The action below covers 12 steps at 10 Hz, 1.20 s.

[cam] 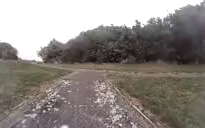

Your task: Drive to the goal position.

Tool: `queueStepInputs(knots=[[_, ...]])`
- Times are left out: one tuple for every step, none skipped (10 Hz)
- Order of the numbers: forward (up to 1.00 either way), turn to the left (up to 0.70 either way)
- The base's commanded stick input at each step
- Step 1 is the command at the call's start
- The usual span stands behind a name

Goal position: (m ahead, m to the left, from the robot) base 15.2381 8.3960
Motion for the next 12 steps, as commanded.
queueStepInputs(knots=[[0.49, 0.12], [0.7, 0.24], [0.7, 0.35], [0.7, 0.28], [0.7, 0.0], [0.7, 0.0], [0.7, 0.08], [0.7, 0.22], [0.7, 0.31], [0.7, 0.21], [0.7, 0.02], [0.7, 0.26]])
